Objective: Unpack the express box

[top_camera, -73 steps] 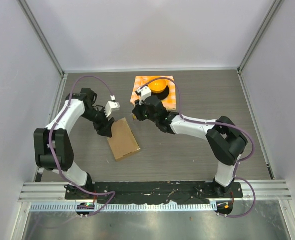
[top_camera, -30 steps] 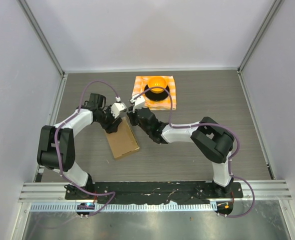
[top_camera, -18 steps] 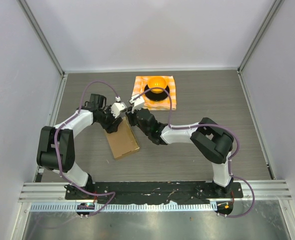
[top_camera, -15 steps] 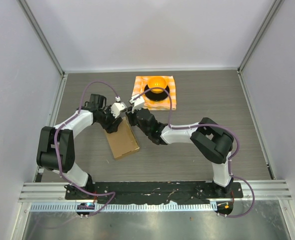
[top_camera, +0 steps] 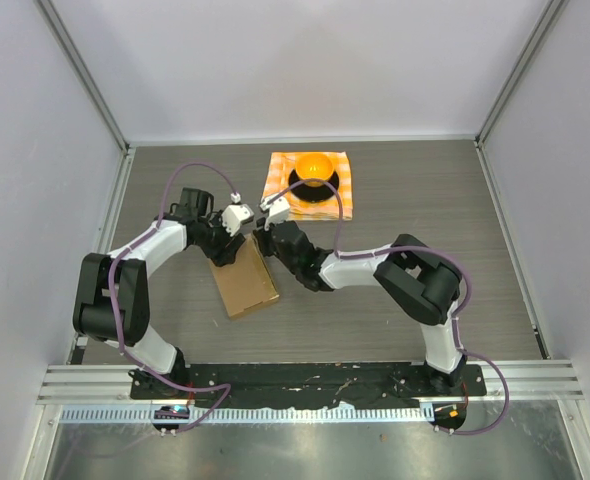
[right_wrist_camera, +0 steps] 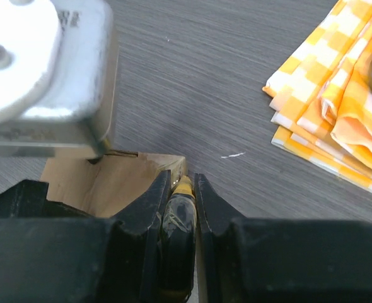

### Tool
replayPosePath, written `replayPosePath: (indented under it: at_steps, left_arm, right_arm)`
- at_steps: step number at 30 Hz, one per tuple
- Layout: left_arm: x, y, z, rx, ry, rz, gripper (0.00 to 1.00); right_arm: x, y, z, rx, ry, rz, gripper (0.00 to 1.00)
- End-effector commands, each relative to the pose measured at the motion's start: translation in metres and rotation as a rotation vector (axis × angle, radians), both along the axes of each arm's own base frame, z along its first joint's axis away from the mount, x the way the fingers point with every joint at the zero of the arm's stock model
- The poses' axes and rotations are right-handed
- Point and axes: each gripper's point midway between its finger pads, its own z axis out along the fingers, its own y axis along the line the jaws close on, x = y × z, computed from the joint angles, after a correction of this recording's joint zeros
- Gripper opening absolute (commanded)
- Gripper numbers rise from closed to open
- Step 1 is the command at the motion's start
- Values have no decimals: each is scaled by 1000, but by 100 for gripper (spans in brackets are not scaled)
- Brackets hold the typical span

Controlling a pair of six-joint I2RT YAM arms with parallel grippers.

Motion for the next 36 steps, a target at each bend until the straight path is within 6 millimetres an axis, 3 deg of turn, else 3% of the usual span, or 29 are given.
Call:
replayPosePath:
  at_steps: [1, 5, 14, 20, 36]
  left_arm:
    - [-25, 15, -23, 66, 107, 60, 59]
    - [-25, 14, -24, 63, 115, 67, 58]
    - [-26, 15, -24, 65, 123, 78, 57]
    - [-28, 13, -24, 57, 132, 77, 57]
    - [-31, 11, -22, 44, 147, 79, 57]
  right_arm:
    - [-8, 6, 9, 51, -12, -2, 1]
    - [-9, 5, 14, 45, -22, -7, 1]
    - [-16, -3, 61, 81, -156, -66, 1]
    - [-16, -14, 81, 137, -217, -116, 1]
    - [-12, 3, 53, 156, -186, -86, 1]
